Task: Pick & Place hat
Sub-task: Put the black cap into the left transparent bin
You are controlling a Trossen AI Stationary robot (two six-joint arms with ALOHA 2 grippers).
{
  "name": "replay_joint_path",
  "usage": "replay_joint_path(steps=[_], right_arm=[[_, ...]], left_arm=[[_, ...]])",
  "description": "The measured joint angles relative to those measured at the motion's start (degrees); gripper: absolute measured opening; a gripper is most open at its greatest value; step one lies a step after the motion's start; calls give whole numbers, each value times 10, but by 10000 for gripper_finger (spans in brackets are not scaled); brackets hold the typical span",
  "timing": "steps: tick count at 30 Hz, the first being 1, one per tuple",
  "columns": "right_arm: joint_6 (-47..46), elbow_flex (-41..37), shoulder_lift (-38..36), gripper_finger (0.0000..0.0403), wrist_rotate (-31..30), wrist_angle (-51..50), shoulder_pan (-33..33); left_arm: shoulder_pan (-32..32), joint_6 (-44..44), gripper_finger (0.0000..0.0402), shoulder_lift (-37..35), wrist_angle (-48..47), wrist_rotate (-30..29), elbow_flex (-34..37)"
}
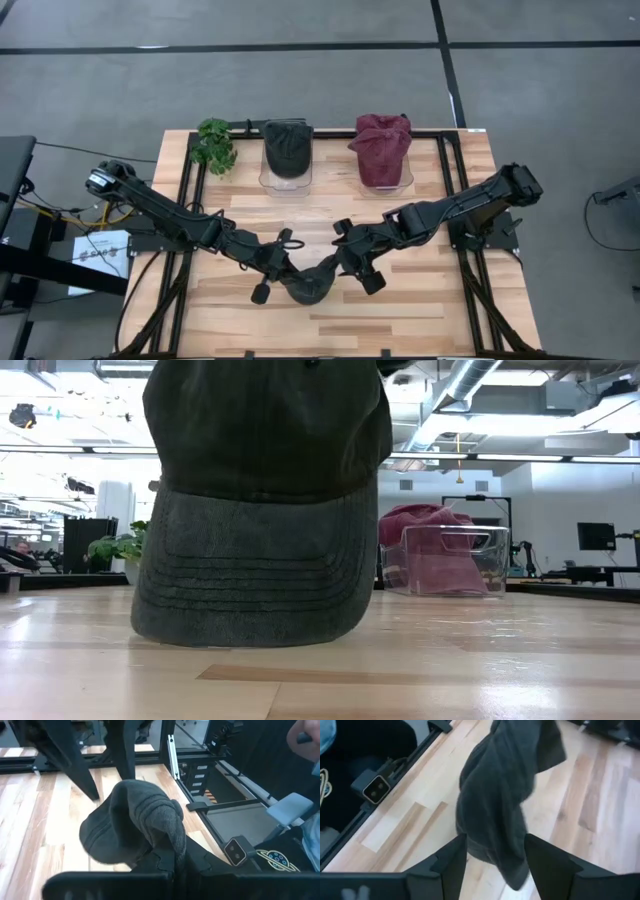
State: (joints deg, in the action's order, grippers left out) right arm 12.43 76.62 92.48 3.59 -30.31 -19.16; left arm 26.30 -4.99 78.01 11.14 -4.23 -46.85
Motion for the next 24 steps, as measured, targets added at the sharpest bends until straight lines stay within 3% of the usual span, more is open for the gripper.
replay_joint_path(steps=[6, 14, 19, 24], right_arm=[[-4, 0, -29, 206, -6, -21, 0], [-53, 0, -81, 212, -6, -70, 10], [-91, -8, -95, 208, -7, -127, 22], [-94, -79, -123, 209, -7, -70, 27]], left_arm=[[0, -4, 7, -37, -50, -2, 0], [0, 5, 8, -138, -105, -18, 0], [0, 43, 8, -199, -138, -28, 0], [-8, 132, 9, -257, -174, -48, 0]])
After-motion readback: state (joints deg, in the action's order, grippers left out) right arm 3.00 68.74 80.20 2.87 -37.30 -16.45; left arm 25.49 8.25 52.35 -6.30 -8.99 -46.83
